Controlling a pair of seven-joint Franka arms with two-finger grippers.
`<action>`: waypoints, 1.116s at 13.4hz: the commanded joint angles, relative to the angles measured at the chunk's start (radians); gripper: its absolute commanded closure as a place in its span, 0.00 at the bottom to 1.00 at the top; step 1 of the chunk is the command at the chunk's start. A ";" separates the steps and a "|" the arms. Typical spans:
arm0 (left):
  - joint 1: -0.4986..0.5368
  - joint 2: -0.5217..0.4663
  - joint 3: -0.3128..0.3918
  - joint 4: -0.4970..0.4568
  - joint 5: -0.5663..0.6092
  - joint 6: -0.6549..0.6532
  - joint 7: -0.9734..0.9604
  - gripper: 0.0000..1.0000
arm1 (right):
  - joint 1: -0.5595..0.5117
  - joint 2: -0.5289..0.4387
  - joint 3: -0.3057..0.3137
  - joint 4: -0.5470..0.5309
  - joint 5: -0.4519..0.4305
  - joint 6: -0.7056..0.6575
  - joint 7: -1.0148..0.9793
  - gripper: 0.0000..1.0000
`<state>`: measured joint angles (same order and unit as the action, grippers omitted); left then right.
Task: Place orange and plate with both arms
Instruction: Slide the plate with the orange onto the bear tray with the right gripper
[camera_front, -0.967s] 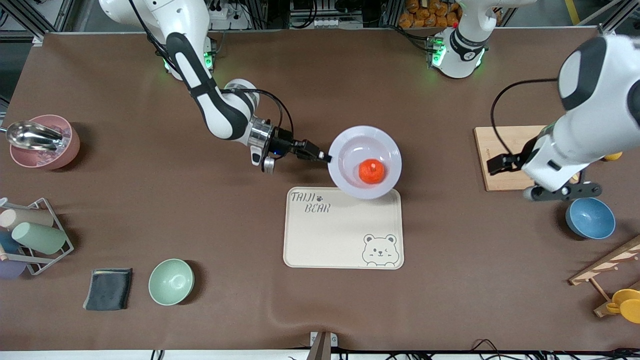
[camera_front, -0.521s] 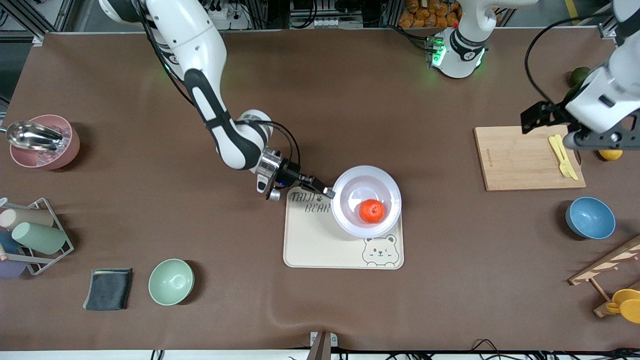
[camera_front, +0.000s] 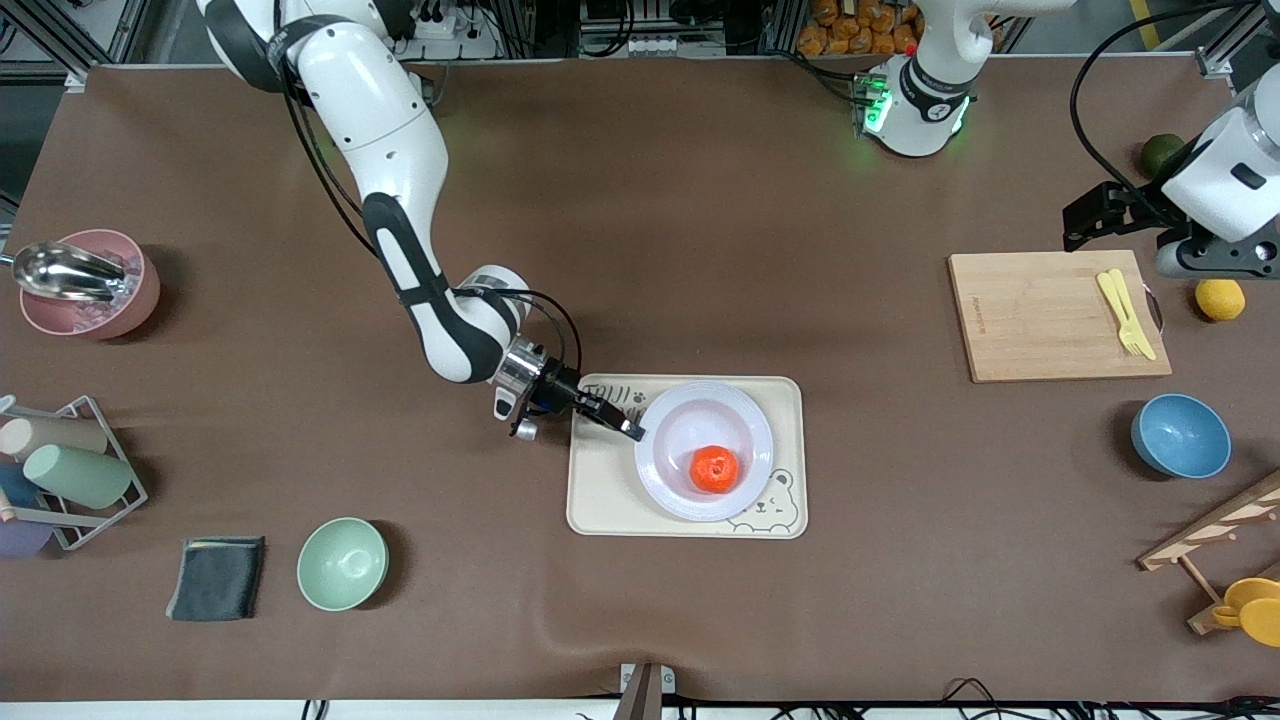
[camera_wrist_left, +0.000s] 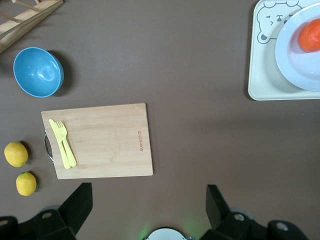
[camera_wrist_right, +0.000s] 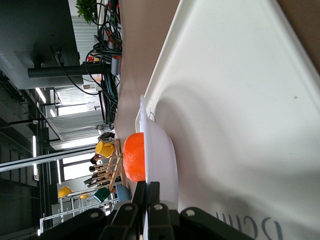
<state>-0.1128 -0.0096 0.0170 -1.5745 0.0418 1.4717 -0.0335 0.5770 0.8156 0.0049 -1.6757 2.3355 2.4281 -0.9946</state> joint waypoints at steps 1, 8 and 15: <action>0.005 -0.030 -0.006 -0.002 -0.017 -0.001 0.018 0.00 | -0.002 0.017 0.012 0.037 -0.047 0.089 0.008 0.64; 0.005 -0.013 0.000 0.001 -0.043 0.019 0.000 0.00 | -0.012 -0.045 0.010 0.030 -0.507 0.140 0.519 0.67; -0.005 0.000 -0.005 0.034 -0.039 0.019 -0.002 0.00 | -0.179 -0.159 0.009 0.013 -1.063 -0.137 0.869 0.59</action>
<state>-0.1173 -0.0198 0.0132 -1.5643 0.0192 1.4921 -0.0337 0.4731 0.7076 -0.0003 -1.6231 1.3735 2.3843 -0.1482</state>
